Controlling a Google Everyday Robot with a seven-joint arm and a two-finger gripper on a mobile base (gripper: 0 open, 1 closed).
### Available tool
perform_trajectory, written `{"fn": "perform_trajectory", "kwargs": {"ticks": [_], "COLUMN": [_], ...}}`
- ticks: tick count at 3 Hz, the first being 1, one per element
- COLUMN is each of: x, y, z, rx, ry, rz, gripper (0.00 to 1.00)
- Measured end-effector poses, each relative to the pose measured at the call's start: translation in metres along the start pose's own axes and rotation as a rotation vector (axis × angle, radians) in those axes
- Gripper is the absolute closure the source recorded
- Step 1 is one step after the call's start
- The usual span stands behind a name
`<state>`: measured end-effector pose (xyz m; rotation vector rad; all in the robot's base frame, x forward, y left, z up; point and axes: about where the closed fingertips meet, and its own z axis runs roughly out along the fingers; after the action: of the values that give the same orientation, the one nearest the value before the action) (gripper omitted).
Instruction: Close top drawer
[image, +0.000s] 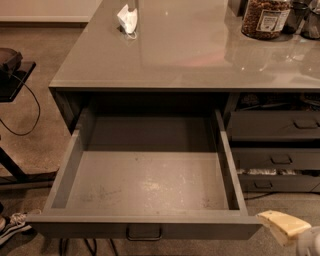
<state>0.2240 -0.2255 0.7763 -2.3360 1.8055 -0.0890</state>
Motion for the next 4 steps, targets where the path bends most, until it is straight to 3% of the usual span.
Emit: {"fn": "perform_trajectory", "kwargs": {"ticks": [1, 2, 3, 4], "x": [0.005, 0.011, 0.014, 0.008], "y": [0.023, 0.043, 0.047, 0.034], "z": [0.039, 0.072, 0.085, 0.097], "rx": [-0.105, -0.192, -0.151, -0.093], "ry": [-0.029, -0.065, -0.082, -0.136], "rz": [0.037, 0.09, 0.11, 0.129], "gripper": [0.18, 0.42, 0.66, 0.89]}}
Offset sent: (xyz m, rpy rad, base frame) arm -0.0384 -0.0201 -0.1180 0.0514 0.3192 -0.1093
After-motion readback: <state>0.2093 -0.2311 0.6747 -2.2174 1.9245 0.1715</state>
